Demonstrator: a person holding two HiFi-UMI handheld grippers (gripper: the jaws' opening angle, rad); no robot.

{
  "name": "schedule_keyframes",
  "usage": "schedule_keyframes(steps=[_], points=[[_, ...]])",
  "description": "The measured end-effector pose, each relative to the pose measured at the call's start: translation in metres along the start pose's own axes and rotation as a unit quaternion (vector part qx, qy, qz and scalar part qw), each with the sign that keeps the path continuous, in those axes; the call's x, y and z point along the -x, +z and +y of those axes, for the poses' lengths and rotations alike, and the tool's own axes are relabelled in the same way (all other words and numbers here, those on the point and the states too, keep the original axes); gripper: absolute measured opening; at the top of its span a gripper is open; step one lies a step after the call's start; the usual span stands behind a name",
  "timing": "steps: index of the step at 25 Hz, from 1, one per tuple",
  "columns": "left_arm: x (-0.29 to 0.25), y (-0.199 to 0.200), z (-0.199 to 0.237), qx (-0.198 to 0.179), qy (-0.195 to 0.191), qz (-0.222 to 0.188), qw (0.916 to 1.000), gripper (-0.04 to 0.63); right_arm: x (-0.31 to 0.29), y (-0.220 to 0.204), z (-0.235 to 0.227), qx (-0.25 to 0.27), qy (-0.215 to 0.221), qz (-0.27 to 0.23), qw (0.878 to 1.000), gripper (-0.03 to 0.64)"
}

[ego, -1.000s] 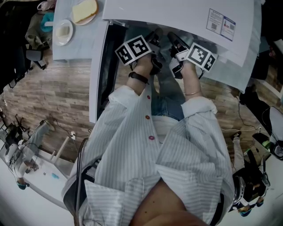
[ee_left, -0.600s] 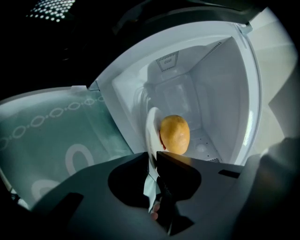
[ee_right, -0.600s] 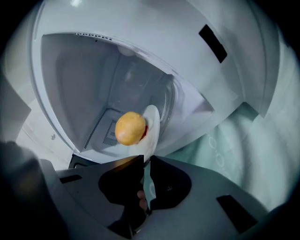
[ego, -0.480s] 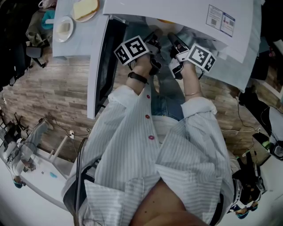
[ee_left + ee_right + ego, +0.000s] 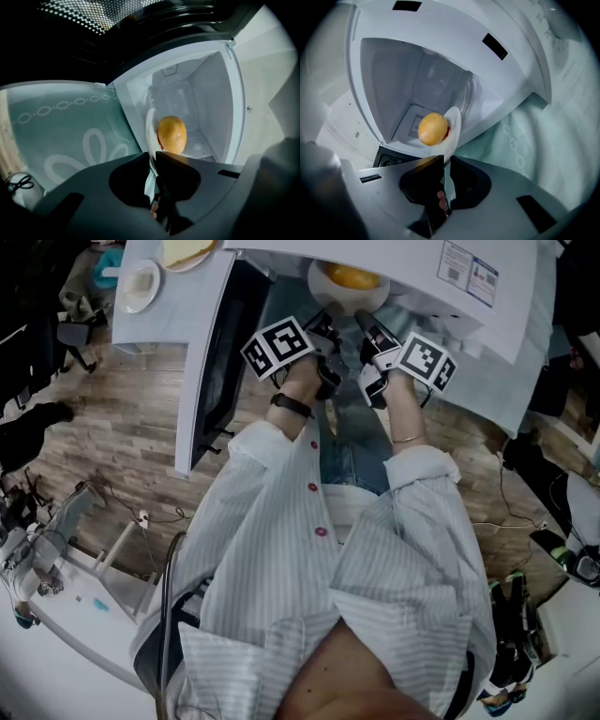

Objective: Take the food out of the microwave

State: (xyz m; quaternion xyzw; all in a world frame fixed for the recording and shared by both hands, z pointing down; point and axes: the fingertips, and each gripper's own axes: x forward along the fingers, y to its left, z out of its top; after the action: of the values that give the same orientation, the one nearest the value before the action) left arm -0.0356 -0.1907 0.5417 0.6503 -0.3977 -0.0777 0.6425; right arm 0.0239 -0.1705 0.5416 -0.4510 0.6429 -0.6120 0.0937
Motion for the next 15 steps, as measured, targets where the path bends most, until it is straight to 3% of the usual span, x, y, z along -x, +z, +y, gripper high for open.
schedule_keyframes(steps=[15], points=[[0.025,-0.024,0.000,0.011,-0.008,-0.019,0.9997,0.046,0.024,-0.021,0.002,0.012,0.013,0.019,1.000,0.063]])
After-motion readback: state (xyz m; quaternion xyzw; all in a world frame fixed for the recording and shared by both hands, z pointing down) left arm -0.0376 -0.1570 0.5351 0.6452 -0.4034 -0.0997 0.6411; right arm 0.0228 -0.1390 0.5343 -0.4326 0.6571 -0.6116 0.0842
